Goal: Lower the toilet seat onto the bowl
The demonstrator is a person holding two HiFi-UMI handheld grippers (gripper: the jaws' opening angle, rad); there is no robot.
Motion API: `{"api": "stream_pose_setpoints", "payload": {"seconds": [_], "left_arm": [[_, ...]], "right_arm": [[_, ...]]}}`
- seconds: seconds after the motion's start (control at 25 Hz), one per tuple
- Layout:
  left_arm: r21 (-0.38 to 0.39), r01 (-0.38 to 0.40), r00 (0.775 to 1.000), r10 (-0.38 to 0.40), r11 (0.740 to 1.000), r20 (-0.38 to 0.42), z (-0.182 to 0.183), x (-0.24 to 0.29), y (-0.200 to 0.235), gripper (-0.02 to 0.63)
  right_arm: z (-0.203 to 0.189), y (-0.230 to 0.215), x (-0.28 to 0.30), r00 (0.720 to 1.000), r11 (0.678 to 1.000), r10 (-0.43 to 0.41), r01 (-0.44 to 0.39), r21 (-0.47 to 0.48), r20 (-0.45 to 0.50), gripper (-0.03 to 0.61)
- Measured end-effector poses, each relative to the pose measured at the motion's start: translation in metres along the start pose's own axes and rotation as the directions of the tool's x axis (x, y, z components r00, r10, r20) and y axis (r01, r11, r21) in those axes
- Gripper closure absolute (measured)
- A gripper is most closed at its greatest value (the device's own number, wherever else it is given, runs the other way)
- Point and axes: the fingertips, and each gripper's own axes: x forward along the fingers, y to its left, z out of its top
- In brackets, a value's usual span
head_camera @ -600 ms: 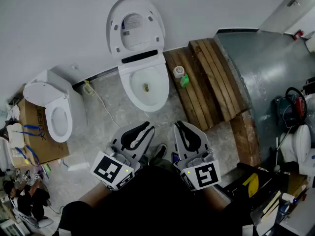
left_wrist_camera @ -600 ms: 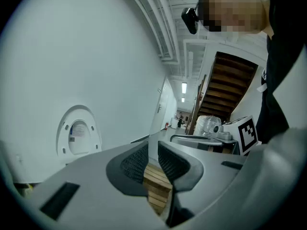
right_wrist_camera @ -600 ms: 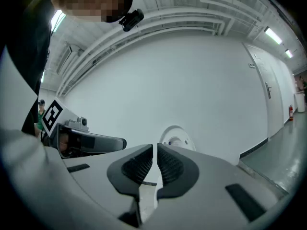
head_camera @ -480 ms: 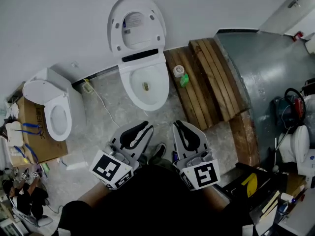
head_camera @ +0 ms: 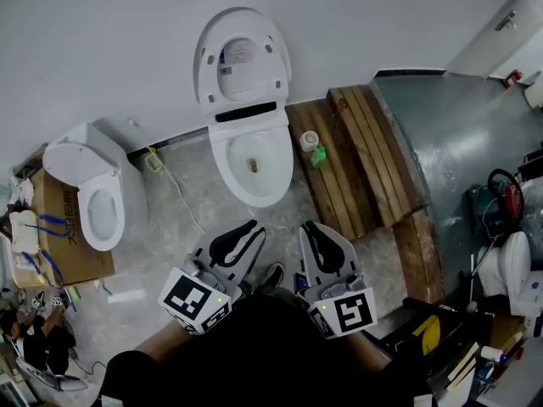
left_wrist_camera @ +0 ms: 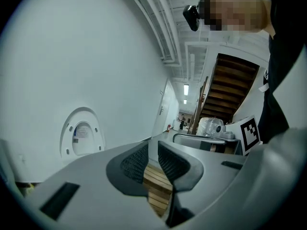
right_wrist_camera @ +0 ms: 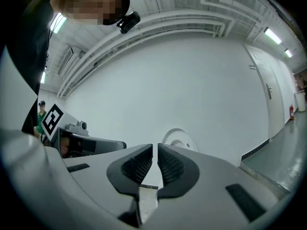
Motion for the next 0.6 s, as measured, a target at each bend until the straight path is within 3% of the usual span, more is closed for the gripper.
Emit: {"api": "stream_pose_setpoints", "payload": {"seconds": [0.44,0.6], "left_arm": [[0.021,-0.056,0.997,0.055,0.998,0.058,0.008,0.007,-0.026,0.543],[0.000,-0.087,0.995,0.087,0.996,0.054,0.003,0.006,-0.029,0.543]], "right_arm": [[0.005,-0.019,-0.021,1.000,0.999,0.025,-0.025,-0.026,0.008,0.526],[-0.004,-0.026,-0.026,0.999,0.999,0.039,-0.039,0.018,-0.016,0.526]]}}
